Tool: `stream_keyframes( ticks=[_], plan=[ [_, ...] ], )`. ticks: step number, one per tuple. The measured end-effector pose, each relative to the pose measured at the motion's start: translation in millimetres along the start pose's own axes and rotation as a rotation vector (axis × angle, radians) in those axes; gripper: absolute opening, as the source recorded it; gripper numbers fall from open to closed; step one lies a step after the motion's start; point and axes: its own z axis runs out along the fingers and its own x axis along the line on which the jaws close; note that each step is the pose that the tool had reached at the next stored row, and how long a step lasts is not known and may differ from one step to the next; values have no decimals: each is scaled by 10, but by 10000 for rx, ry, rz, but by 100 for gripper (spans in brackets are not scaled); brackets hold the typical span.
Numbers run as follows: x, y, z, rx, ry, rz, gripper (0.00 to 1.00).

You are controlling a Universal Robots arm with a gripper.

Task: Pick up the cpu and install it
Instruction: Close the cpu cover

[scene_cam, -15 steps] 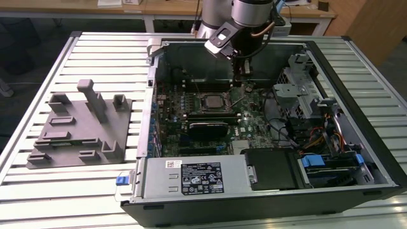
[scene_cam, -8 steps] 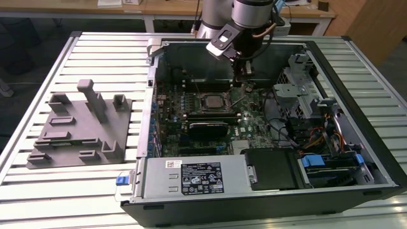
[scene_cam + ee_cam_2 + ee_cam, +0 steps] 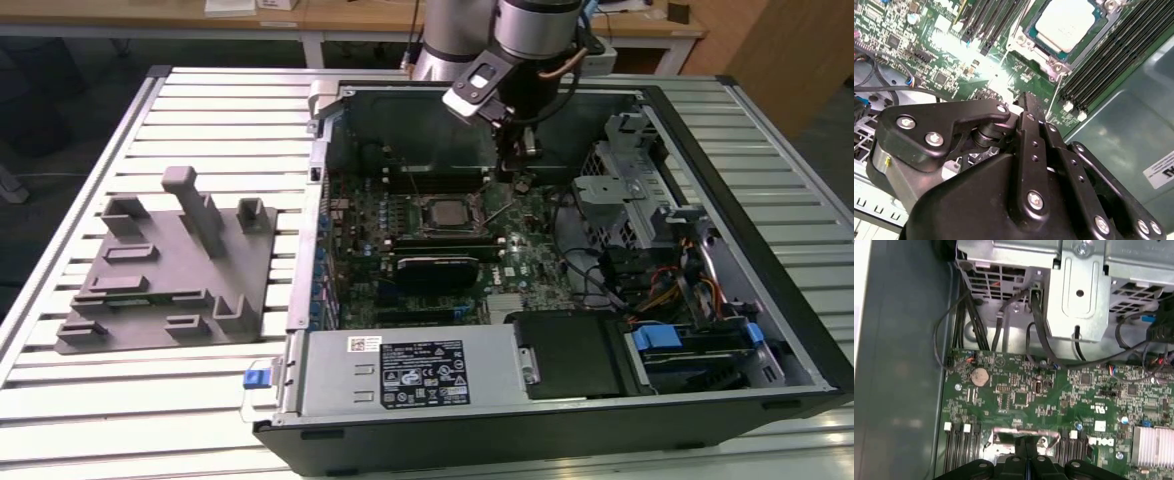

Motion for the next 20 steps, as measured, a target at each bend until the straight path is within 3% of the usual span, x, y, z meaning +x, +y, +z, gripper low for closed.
stream_keyframes(
  ticks=[20],
  plan=[
    [13,238,51,2,-12,0,11]
  ],
)
